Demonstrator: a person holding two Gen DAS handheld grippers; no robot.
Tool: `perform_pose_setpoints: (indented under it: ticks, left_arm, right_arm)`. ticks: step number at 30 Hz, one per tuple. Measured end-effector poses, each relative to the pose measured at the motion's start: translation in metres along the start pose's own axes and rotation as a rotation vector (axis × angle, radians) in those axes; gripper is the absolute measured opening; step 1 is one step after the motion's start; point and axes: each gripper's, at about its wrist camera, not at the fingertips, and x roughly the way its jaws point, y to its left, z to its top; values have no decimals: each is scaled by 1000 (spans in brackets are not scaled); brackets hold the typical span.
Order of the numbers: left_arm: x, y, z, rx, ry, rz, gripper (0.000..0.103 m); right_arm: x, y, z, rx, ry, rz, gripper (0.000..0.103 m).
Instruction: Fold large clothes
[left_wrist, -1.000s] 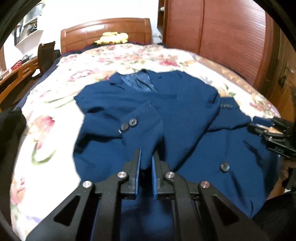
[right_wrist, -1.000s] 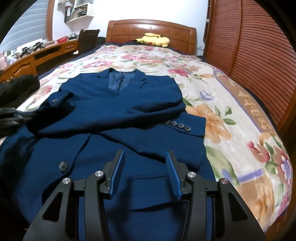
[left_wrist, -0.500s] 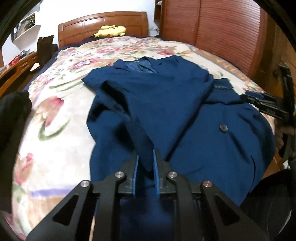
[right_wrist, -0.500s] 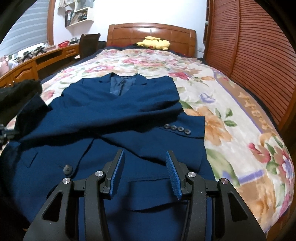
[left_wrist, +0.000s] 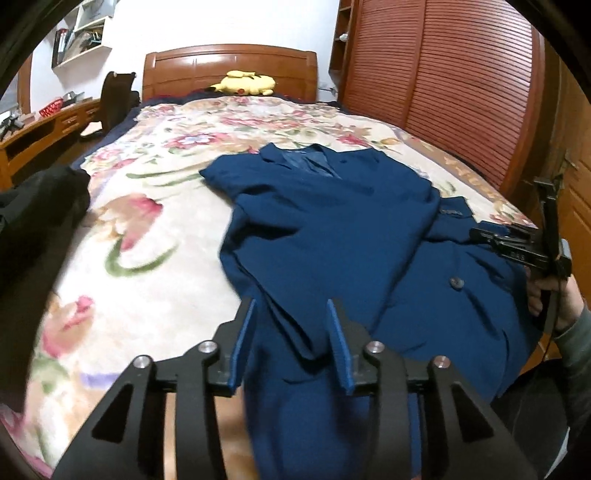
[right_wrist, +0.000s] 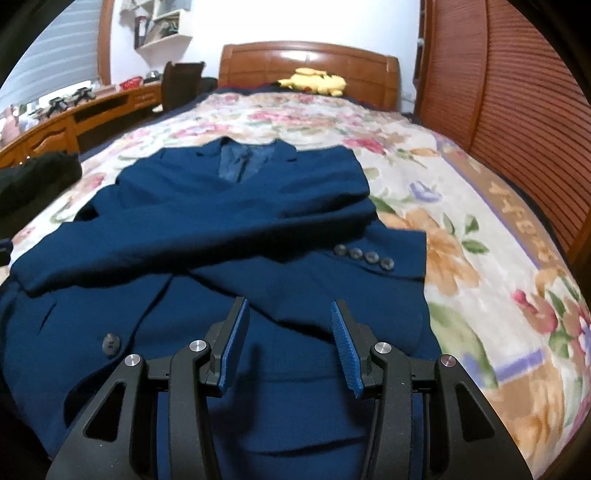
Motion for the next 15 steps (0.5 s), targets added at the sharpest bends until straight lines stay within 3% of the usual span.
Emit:
perform_pose_setpoints:
  ticks: [7,15]
  left_arm:
    - [21,3,20,36,16,73,40]
    - [68,13,44,62,96,103,40]
  right_arm:
    - [4,6,9,-27,-28,44,46]
    - [12,24,17,-72,-54,86,65]
